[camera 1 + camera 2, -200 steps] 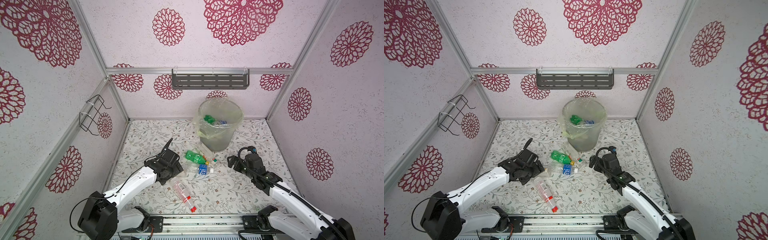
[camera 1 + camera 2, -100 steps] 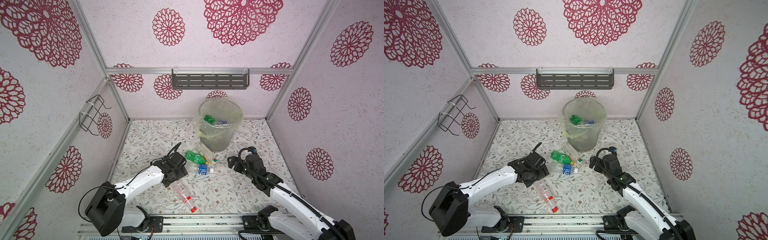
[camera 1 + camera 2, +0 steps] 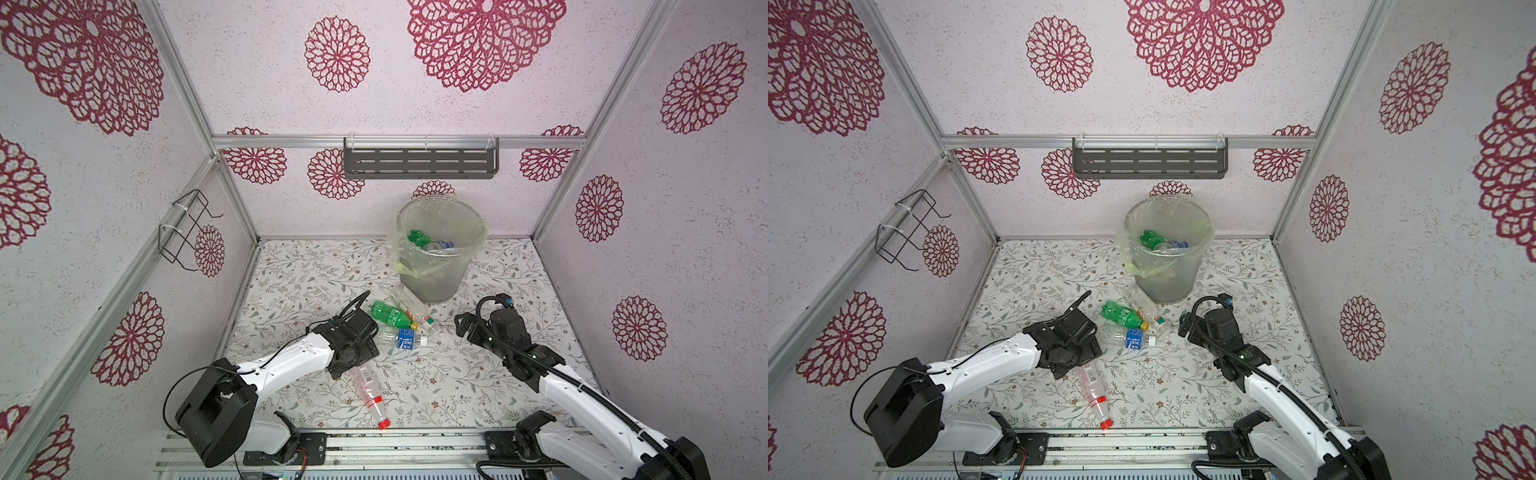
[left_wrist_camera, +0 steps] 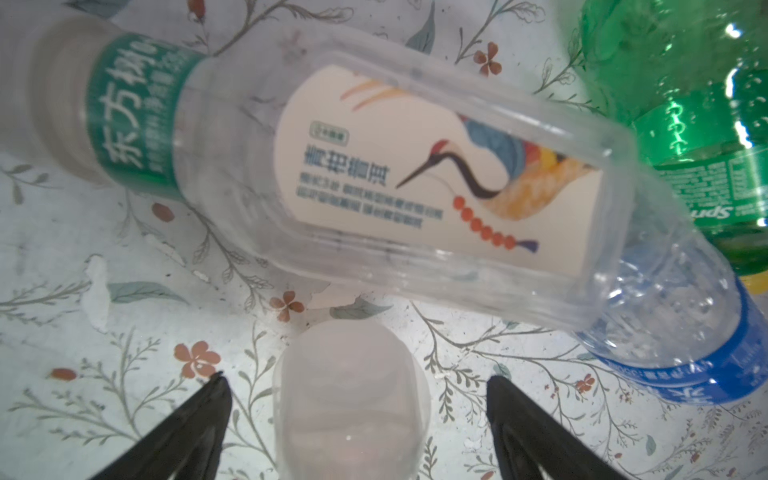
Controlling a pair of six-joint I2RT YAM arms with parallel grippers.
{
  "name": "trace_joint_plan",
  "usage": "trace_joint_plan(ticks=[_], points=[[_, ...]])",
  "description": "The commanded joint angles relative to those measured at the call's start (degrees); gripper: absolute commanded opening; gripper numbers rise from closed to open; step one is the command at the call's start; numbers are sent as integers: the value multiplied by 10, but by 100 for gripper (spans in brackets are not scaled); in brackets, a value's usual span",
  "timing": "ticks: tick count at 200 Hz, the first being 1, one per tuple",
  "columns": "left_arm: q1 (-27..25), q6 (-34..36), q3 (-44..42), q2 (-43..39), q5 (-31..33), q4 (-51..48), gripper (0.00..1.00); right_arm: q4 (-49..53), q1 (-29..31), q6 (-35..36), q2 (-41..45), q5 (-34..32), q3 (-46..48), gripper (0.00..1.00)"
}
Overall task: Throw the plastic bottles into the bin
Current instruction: 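Reach the left gripper down over the clear bottle with the red cap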
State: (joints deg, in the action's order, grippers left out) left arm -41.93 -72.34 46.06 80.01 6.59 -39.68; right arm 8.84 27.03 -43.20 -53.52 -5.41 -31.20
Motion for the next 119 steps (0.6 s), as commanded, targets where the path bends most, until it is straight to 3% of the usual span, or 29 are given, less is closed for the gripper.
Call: trace_joint_plan(ticks=[1, 51, 119], points=[[-12, -10, -5, -5, 21, 7, 99, -6, -1, -9, -1, -9, -6, 99], [-24, -4, -6, 13, 24, 15, 100, -8, -2, -11, -1, -9, -3, 99], [-31, 2, -2, 56, 14, 41, 94, -8, -2, -11, 0, -11, -1, 99]])
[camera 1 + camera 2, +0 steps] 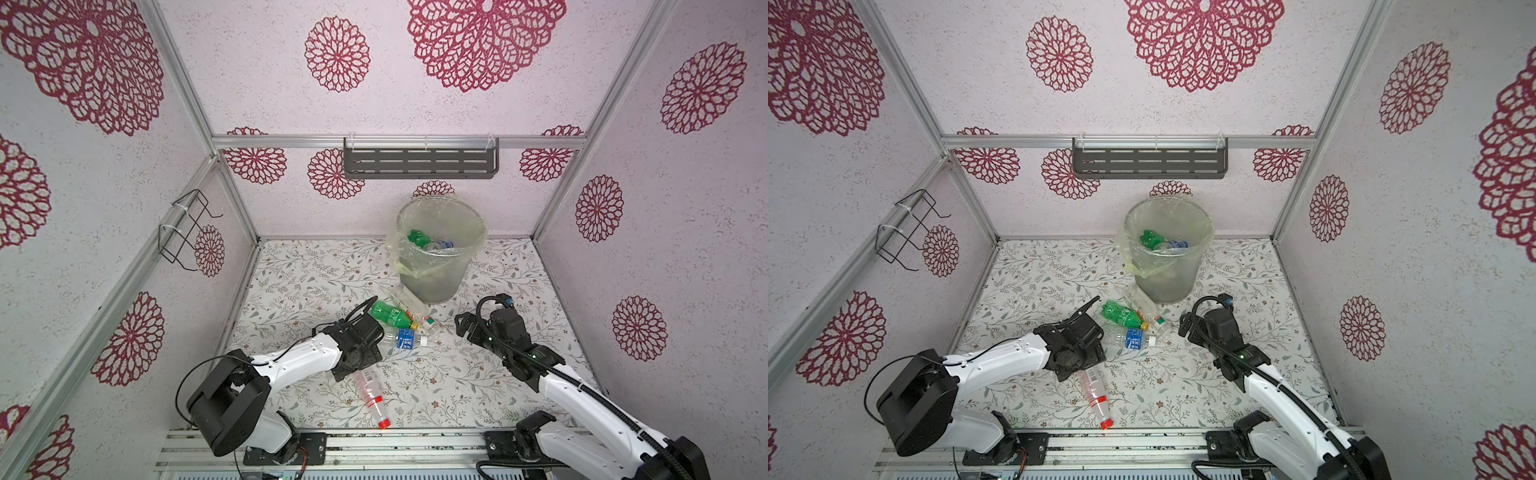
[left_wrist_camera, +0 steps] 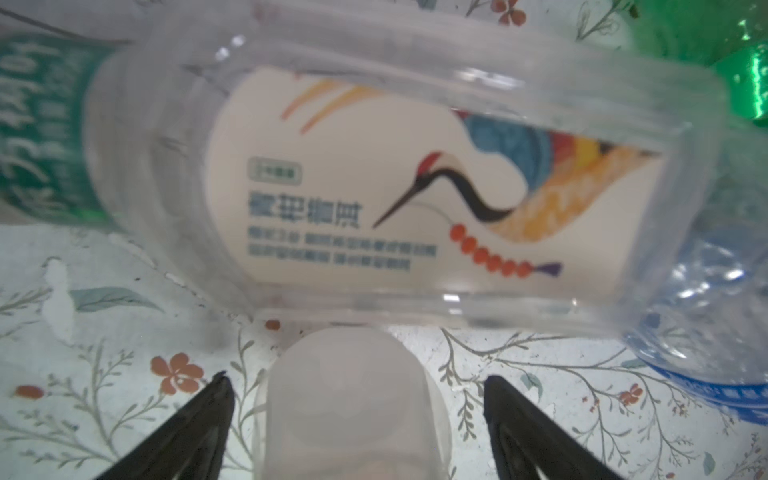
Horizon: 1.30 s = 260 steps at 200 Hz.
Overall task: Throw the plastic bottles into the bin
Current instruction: 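Reach the left gripper down over the clear bottle with the red cap, then close the left gripper on the clear red-capped bottle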
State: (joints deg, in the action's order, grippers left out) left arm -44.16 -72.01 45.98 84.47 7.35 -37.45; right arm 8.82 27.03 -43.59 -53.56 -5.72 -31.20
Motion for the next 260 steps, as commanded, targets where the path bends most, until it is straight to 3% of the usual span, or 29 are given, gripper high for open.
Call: trace_joint_plan(ticks=[1, 51, 101, 260], points=[[-9, -1, -1, 12, 6, 19, 93, -8, -2, -7, 0, -8, -1, 99], [-12, 8, 8, 28, 5, 23, 81, -9, -2, -7, -1, -9, -1, 99], [-15, 15, 15, 32, 2, 25, 58, -9, -2, -9, -4, -10, -2, 99], [-26, 70, 67, 21, -3, 43, 53, -6, -2, -6, -4, -13, -4, 99]])
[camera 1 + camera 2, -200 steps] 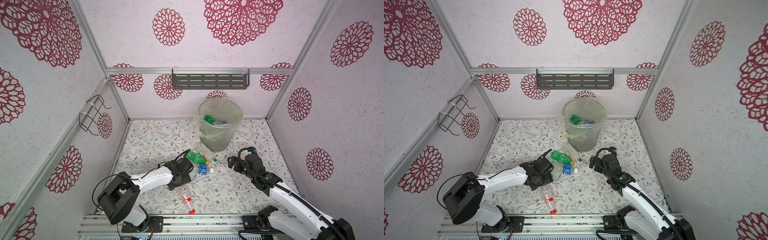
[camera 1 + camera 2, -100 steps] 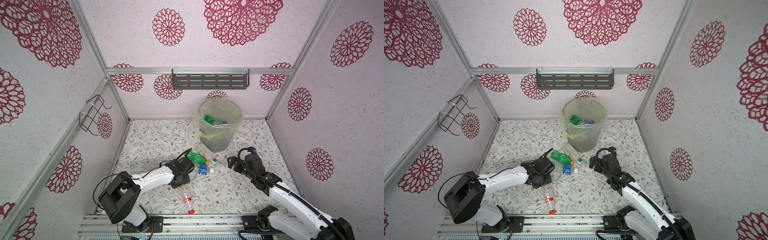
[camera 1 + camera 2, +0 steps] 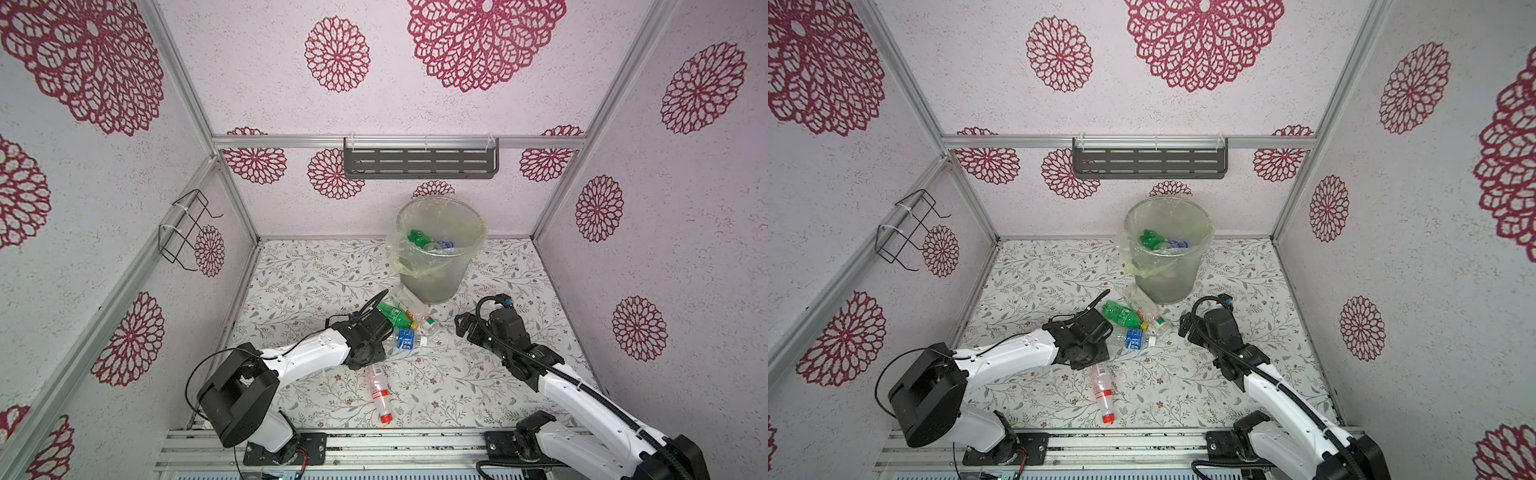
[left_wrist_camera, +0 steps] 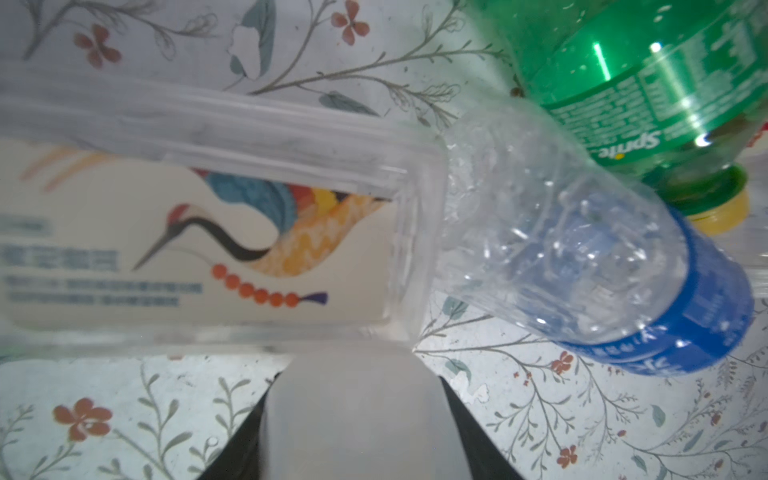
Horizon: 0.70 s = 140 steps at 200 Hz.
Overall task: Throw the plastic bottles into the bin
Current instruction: 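Close the left gripper on the clear red-capped bottle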
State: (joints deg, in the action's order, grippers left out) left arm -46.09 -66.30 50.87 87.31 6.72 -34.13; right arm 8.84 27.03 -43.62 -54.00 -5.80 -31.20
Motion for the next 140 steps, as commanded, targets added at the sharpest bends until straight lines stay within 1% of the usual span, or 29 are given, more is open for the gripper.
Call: trace_joint_plan(ticks=[1, 66, 95, 140], points=[[-7, 13, 18, -7, 3, 10, 53, -6, -2, -6, 0, -12, -4, 99], [-7, 38, 60, -25, 10, -6, 53, -2, -3, -3, -12, -12, -15, 99], [-1, 54, 71, -38, 41, -31, 54, 0, -2, -2, -9, -14, -13, 99], [9, 68, 74, -75, 45, -12, 54, 3, -2, -5, -5, -15, -9, 99]])
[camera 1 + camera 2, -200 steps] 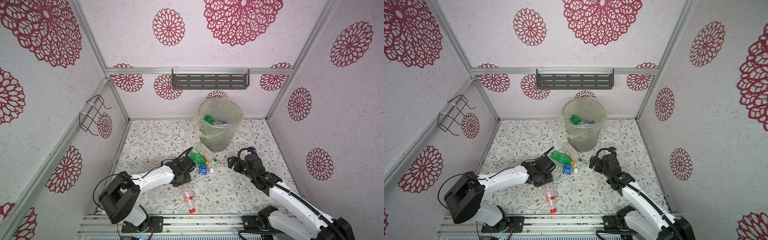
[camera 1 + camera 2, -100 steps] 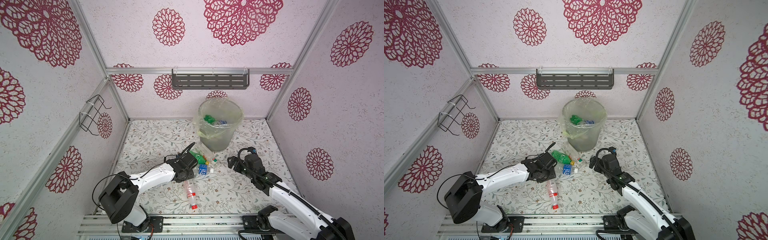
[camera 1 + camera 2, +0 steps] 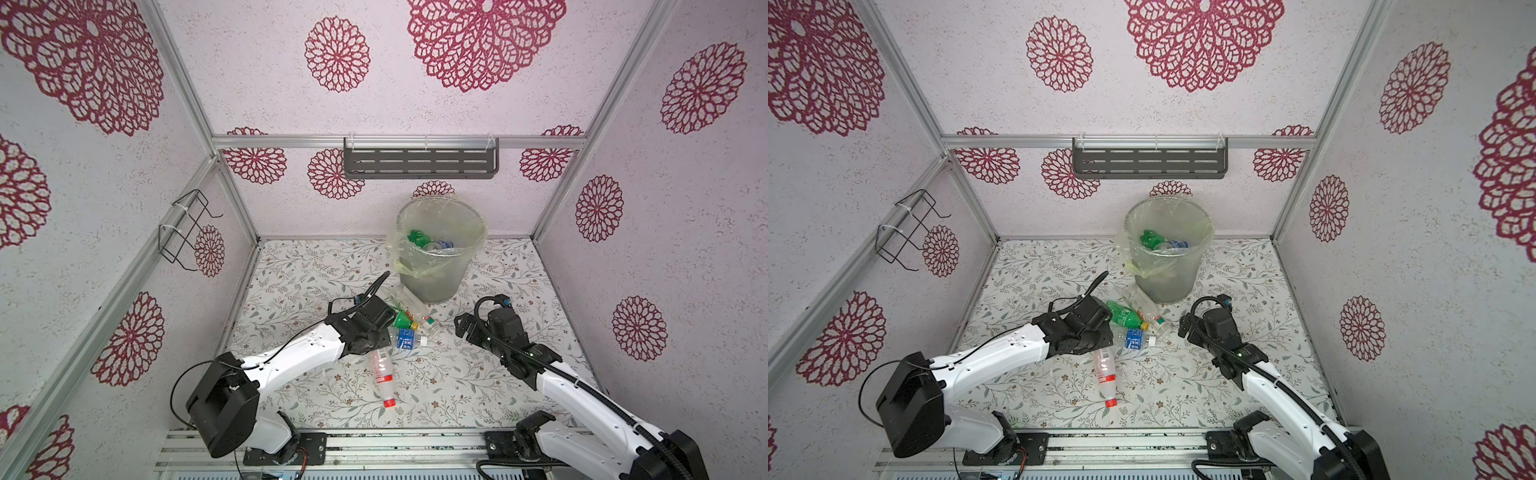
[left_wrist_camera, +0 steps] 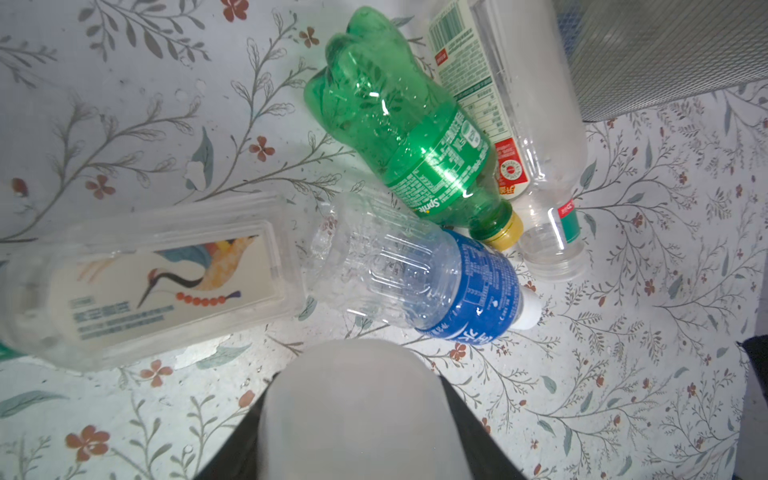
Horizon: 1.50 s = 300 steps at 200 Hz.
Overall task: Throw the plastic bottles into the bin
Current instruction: 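Close the left gripper on the clear red-capped bottle, then lift the red-capped bottle with the left gripper up toward the bin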
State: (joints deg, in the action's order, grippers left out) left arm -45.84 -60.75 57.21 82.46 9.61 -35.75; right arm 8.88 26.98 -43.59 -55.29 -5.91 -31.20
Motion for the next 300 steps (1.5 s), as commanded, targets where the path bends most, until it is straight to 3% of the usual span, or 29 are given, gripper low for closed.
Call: trace_joint_plan(ticks=[1, 300], points=[[8, 13, 11, -27, 16, 5, 54, 3, -2, -5, 7, -14, -9, 99], [261, 75, 85, -128, -148, 133, 54, 3, -2, -12, -11, -9, -21, 99]])
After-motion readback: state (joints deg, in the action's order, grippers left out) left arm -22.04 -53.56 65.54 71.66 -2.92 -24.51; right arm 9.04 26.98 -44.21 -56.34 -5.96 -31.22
